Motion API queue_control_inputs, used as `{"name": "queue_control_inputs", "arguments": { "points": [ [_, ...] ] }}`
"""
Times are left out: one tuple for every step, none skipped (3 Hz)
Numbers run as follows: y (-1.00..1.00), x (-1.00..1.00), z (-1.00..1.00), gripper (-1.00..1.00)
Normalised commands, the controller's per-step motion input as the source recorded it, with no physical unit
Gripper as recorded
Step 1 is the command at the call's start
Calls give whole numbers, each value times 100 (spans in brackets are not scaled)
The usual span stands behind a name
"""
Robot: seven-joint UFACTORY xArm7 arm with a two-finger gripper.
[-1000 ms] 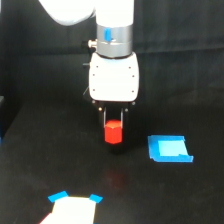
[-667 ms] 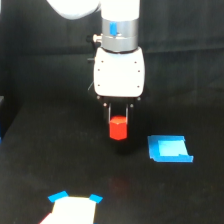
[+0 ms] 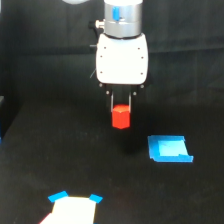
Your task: Pick up the red object from the table
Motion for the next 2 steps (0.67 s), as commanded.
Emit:
{"name": "queue_control_inputs", "arguments": {
  "points": [
    [-32,30,96,-97],
    [-54,-30,100,-100]
  ]
}}
